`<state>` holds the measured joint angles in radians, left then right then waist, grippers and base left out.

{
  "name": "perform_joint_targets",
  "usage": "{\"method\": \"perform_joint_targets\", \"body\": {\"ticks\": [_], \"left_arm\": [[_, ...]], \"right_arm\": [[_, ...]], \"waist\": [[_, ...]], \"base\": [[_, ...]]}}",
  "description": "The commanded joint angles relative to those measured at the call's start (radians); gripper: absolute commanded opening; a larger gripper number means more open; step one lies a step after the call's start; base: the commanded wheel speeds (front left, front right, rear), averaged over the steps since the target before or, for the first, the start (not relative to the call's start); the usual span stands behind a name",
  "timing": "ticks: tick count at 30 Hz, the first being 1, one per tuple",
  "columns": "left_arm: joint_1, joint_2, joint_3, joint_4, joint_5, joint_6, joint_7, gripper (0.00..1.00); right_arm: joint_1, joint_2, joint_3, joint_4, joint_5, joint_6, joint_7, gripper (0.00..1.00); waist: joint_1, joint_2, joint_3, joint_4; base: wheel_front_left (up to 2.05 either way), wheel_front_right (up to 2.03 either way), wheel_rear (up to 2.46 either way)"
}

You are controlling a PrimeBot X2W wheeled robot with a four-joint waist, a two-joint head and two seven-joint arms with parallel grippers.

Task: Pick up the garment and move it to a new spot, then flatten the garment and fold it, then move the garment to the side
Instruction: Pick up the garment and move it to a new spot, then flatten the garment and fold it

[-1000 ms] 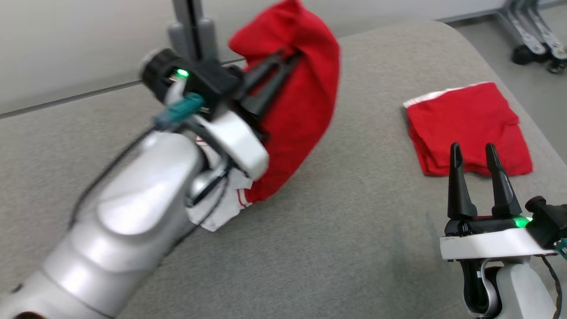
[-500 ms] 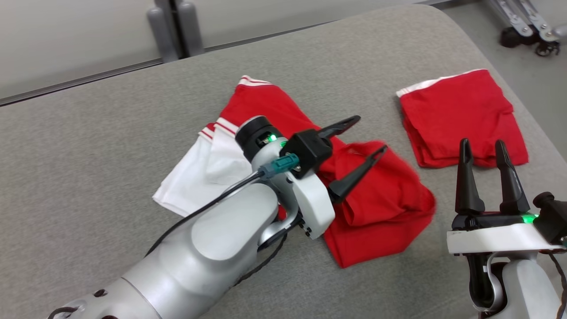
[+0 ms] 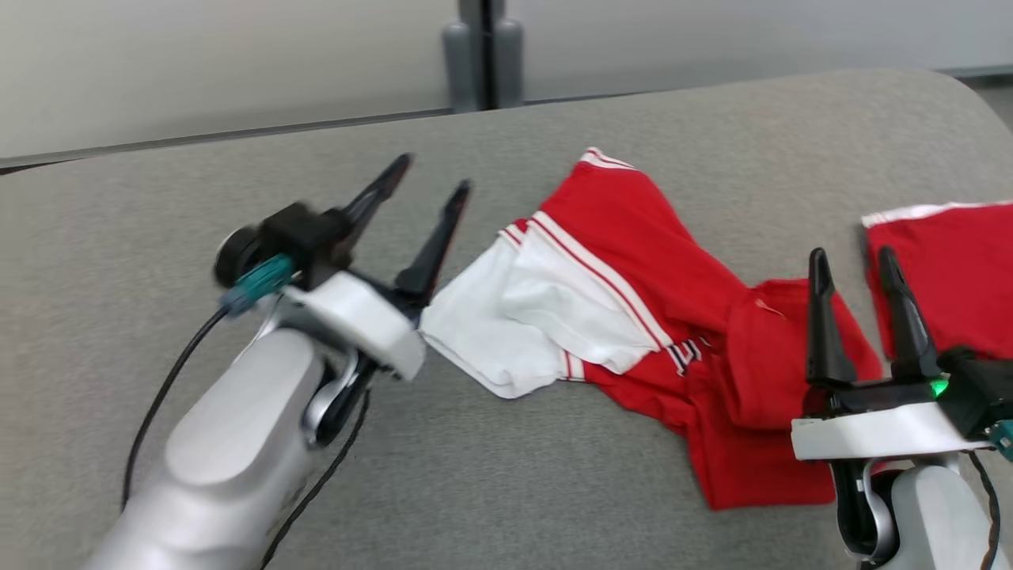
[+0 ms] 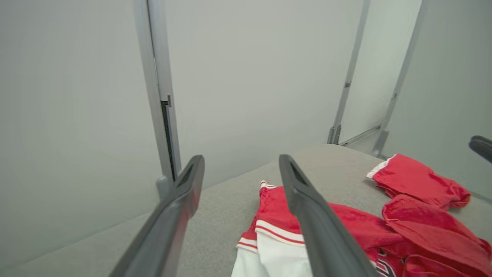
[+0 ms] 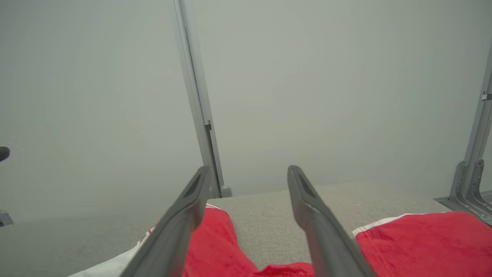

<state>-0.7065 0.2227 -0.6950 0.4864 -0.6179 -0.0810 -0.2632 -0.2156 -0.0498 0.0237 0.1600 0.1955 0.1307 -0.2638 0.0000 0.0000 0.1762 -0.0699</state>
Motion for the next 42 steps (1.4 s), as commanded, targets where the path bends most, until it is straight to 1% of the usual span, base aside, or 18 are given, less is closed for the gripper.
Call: {"method": "perform_joint_targets", "body": {"ticks": [1,4,7,10,11,13,17,20,24,27,33,36,42], "left_arm": [[0.042,0.012,0.034,-0.021,0.014,0.004,-0.001,1.0],[0.15,0.025,0.117,-0.059,0.047,0.009,-0.001,1.0],[0.25,0.018,0.2,-0.098,0.077,0.002,-0.001,1.0],[0.342,-0.009,0.274,-0.132,0.107,-0.011,-0.001,1.0],[0.342,-0.009,0.274,-0.132,0.107,-0.011,-0.001,1.0],[0.394,-0.025,0.319,-0.15,0.132,-0.02,-0.001,1.0],[0.481,-0.079,0.4,-0.177,0.176,-0.034,-0.001,1.0],[0.514,-0.107,0.44,-0.19,0.202,-0.042,-0.001,1.0],[0.517,-0.132,0.444,-0.189,0.233,-0.051,-0.001,1.0],[0.492,-0.141,0.431,-0.185,0.239,-0.051,-0.001,1.0],[0.466,-0.149,0.396,-0.173,0.22,-0.05,-0.001,1.0],[0.451,-0.152,0.381,-0.165,0.212,-0.05,-0.002,1.0],[0.422,-0.158,0.366,-0.159,0.198,-0.05,-0.001,1.0]], "right_arm": [[0.009,-0.004,0.002,0.004,-0.005,0.0,-0.001,1.0],[0.023,-0.015,0.017,0.012,-0.02,0.0,-0.001,1.0],[0.033,-0.025,0.029,0.027,-0.035,0.0,-0.001,1.0],[0.04,-0.027,0.04,0.041,-0.038,0.0,-0.001,1.0],[0.04,-0.027,0.04,0.041,-0.038,0.0,-0.001,1.0],[0.047,-0.03,0.046,0.051,-0.034,0.0,-0.001,1.0],[0.058,-0.039,0.064,0.077,-0.03,0.0,-0.001,1.0],[0.057,-0.046,0.081,0.091,-0.037,0.0,-0.001,1.0],[0.03,-0.069,0.129,0.121,-0.029,0.0,-0.001,1.0],[-0.004,-0.095,0.184,0.178,-0.016,0.0,0.015,1.0],[-0.123,-0.168,0.319,0.309,0.015,0.0,0.094,1.0],[-0.184,-0.201,0.364,0.369,0.034,0.0,0.116,1.0],[-0.284,-0.245,0.426,0.473,0.095,0.0,0.155,1.0]], "waist": [[0.0,0.0,-0.031,0.062],[0.0,0.0,-0.052,0.104],[0.0,0.0,-0.065,0.136],[0.0,0.0,-0.076,0.155],[0.0,0.0,-0.076,0.155],[0.0,0.0,-0.082,0.163],[0.0,0.0,-0.092,0.175],[0.0,0.0,-0.092,0.183],[0.0,0.0,-0.078,0.201],[0.0,0.0,-0.058,0.22],[0.0,0.0,-0.002,0.261],[0.0,0.0,0.026,0.287],[0.0,0.0,0.073,0.336]], "base": [[0.0,0.0,0.0],[0.0,0.0,0.0],[0.0,0.0,0.0],[0.0,0.0,0.0],[0.0,0.0,0.0],[0.0,0.0,0.0],[0.0,0.0,0.0],[0.0,0.0,0.0],[0.0,0.0,0.0],[0.0,0.0,0.0],[0.0,0.0,0.0],[0.0,0.0,0.0],[0.0,0.0,0.0]]}}
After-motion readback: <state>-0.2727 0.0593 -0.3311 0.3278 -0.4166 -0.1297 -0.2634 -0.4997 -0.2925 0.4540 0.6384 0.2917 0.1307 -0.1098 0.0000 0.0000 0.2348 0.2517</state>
